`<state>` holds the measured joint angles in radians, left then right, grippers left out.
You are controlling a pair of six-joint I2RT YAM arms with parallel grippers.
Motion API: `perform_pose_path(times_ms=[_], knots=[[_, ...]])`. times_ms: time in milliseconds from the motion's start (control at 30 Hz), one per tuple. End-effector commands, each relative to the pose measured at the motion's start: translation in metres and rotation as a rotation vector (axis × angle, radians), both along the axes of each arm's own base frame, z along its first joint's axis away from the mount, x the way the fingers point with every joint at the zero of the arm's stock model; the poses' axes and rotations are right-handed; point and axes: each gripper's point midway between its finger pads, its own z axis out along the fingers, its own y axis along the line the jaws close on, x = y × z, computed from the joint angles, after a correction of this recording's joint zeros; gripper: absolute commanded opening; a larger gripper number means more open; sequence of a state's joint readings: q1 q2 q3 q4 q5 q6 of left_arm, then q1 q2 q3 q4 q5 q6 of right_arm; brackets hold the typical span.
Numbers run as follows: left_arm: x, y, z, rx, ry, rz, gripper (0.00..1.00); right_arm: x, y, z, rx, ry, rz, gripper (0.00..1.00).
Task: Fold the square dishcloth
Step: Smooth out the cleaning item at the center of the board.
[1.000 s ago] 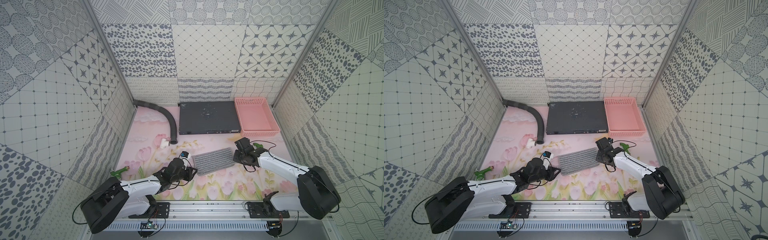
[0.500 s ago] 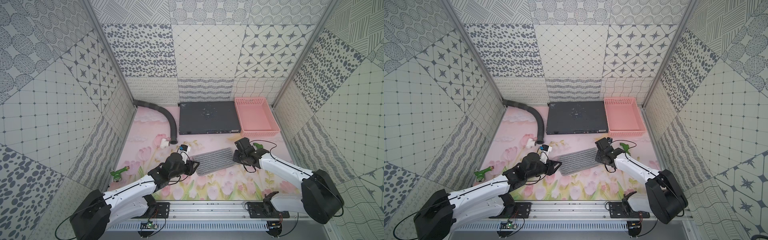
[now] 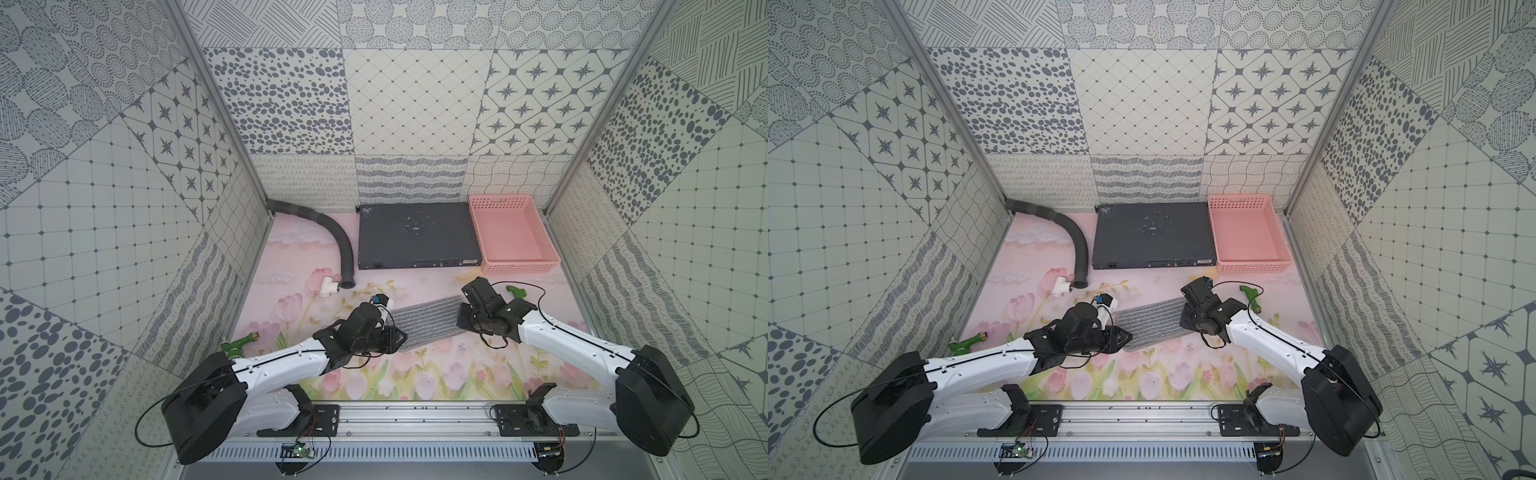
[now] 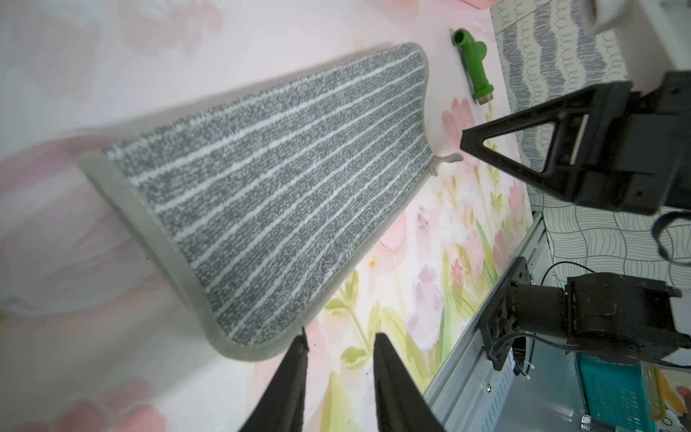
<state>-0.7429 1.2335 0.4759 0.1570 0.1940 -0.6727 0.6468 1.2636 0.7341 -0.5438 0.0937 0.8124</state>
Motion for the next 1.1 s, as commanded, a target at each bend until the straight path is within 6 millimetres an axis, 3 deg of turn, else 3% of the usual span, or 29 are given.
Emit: perform_pose_path(times_ms=[0,367,633,767,900,1067], knots=[[-0.005,-0.02,-0.003,-0.062,0.066,-0.031,0.31,-0.001,0.005,-0.002,0.02,0.023,-0.016,0.2],[-0.015,-0.014,-0.04,-0.035,0.163,0.0,0.29,0.001,-0.008,-0.042,-0.107,0.1,-0.062,0.19],[-0.026,-0.001,-0.069,0.015,0.235,0.034,0.27,0.003,-0.018,-0.056,-0.182,0.112,-0.078,0.19],[-0.025,-0.002,-0.067,0.005,0.238,0.048,0.27,0.005,-0.015,-0.054,-0.179,0.109,-0.061,0.19],[-0.023,-0.005,-0.049,-0.025,0.214,0.046,0.27,0.009,-0.011,-0.041,-0.16,0.07,-0.034,0.23],[-0.025,0.021,-0.039,0.055,0.173,0.108,0.26,0.015,-0.017,-0.018,-0.167,-0.011,-0.034,0.3]])
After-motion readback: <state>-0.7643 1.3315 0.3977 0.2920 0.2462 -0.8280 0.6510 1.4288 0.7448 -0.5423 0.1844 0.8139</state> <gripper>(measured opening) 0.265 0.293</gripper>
